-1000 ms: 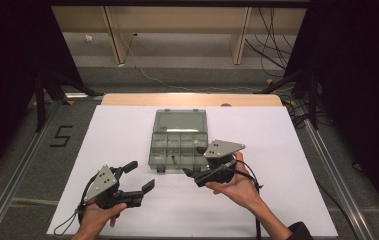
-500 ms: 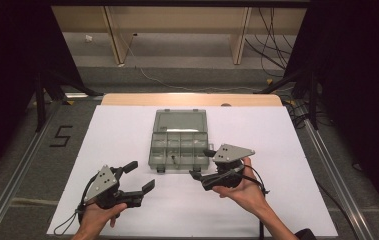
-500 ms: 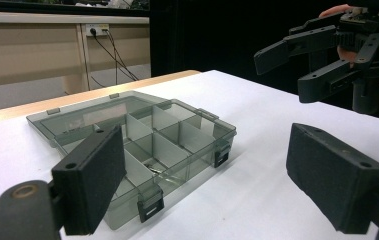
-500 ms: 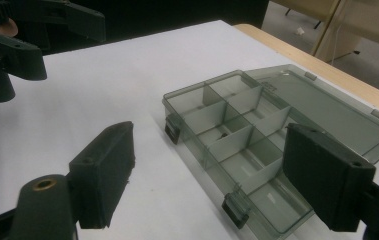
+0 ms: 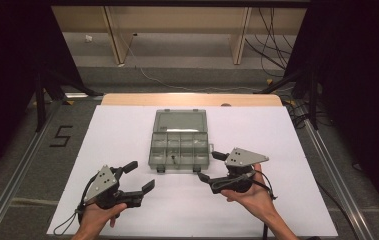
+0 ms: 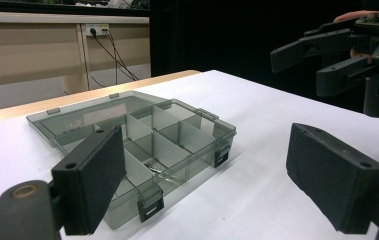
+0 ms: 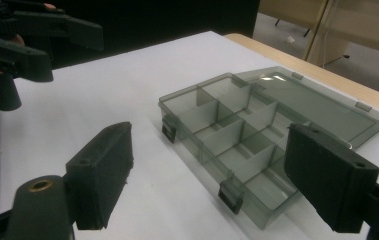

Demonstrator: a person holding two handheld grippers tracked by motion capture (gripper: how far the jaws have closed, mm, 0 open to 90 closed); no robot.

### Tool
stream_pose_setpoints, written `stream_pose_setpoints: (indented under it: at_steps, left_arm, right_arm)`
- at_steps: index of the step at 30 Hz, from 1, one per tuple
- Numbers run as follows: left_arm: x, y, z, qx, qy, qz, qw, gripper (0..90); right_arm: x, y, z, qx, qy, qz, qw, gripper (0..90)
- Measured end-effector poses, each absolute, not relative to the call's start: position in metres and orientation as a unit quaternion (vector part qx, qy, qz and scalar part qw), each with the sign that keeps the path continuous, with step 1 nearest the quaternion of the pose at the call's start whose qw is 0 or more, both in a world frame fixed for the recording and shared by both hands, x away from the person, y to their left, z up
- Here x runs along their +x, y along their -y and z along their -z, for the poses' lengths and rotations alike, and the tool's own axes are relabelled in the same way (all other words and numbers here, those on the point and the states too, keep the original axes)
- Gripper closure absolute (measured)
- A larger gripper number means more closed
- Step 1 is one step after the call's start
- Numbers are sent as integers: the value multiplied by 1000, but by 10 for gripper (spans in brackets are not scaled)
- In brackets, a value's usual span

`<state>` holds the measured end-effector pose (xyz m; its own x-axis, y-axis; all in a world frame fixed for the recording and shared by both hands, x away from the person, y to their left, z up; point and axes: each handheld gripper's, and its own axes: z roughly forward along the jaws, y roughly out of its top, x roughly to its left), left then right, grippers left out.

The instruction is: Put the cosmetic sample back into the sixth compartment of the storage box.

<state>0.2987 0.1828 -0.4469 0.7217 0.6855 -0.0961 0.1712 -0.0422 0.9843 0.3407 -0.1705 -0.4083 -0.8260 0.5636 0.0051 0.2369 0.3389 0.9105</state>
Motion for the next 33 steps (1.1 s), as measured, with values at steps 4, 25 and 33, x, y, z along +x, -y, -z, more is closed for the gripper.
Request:
stream_pose_setpoints:
  at_steps: [4, 25, 33]
  left_arm:
    - [300, -183, 447, 690, -306, -207, 623, 156]
    - [299, -183, 447, 691, -310, -208, 618, 156]
    - [299, -183, 448, 689, -306, -207, 623, 156]
  right_arm:
    - [335, 179, 410, 254, -794, -527, 166, 202]
    - [318, 207, 427, 288, -777, -534, 169, 193]
    - [312, 216, 428, 302, -763, -547, 164, 169]
